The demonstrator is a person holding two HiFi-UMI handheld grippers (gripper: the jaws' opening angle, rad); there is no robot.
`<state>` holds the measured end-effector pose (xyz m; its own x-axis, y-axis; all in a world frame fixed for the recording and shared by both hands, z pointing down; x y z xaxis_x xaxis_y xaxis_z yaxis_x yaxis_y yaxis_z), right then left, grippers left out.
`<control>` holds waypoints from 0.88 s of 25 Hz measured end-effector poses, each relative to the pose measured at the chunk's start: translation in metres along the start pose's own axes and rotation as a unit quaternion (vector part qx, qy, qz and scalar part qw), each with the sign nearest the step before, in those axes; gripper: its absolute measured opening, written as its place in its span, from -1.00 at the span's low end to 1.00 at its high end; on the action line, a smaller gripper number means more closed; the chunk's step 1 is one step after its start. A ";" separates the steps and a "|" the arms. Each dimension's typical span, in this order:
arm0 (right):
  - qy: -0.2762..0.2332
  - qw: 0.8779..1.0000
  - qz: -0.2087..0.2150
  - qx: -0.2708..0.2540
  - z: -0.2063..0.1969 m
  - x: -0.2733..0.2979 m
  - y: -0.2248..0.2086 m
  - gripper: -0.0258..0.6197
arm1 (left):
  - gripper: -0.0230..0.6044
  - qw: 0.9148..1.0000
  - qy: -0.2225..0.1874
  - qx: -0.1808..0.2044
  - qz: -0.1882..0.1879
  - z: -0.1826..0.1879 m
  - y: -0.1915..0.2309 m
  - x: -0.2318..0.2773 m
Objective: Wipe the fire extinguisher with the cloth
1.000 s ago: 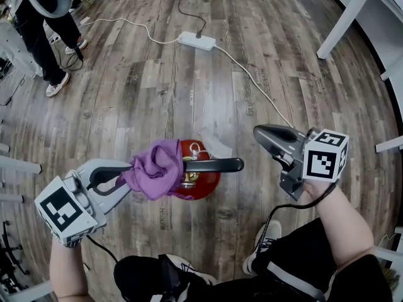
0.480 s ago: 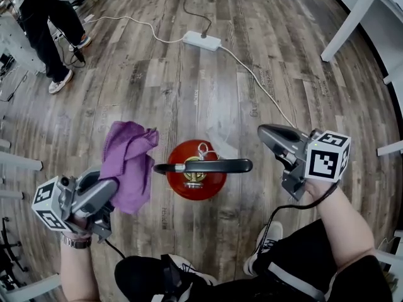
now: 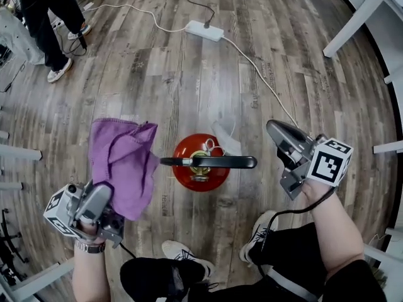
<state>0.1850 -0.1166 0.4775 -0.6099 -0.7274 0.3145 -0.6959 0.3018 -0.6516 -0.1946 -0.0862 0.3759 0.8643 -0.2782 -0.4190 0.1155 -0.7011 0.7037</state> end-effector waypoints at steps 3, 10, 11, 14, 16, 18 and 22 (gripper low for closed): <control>-0.019 0.997 0.004 0.076 -0.004 -0.006 0.014 -0.91 | -0.78 0.999 -0.003 -0.041 0.028 -0.001 -0.017 0.009; 0.046 0.991 -0.005 0.128 0.011 -0.043 0.110 -0.91 | -0.78 0.991 0.031 -0.049 0.117 0.028 -0.094 0.047; 0.055 0.989 -0.004 0.134 0.017 -0.051 0.127 -0.91 | -0.78 0.990 0.035 -0.051 0.128 0.031 -0.108 0.053; 0.082 0.988 -0.004 0.129 0.044 -0.078 0.177 -0.91 | -0.78 0.986 0.043 -0.066 0.146 0.039 -0.153 0.075; 0.092 0.989 -0.003 0.119 0.069 -0.092 0.210 -0.91 | -0.78 0.984 0.042 -0.075 0.153 0.047 -0.180 0.093; 0.092 0.989 -0.001 0.115 0.095 -0.105 0.242 -0.91 | -0.78 0.984 0.040 -0.089 0.150 0.056 -0.205 0.109; 0.080 0.990 0.003 0.112 0.132 -0.133 0.308 -0.91 | -0.78 0.982 0.056 -0.113 0.142 0.073 -0.259 0.129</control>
<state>0.1023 -0.0080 0.1439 -0.6782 -0.6137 0.4043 -0.6019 0.1481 -0.7847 -0.1483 0.0114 0.0978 0.9244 -0.3582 -0.1307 -0.0431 -0.4386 0.8977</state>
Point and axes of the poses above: the fingertips, and each gripper's own axes: x forward along the fingers, y to its left, z out of its top, the point moved 5 cm from there along -x, backward along the fingers, and after that the axes turned 1 degree about x, right-handed, at the moved point
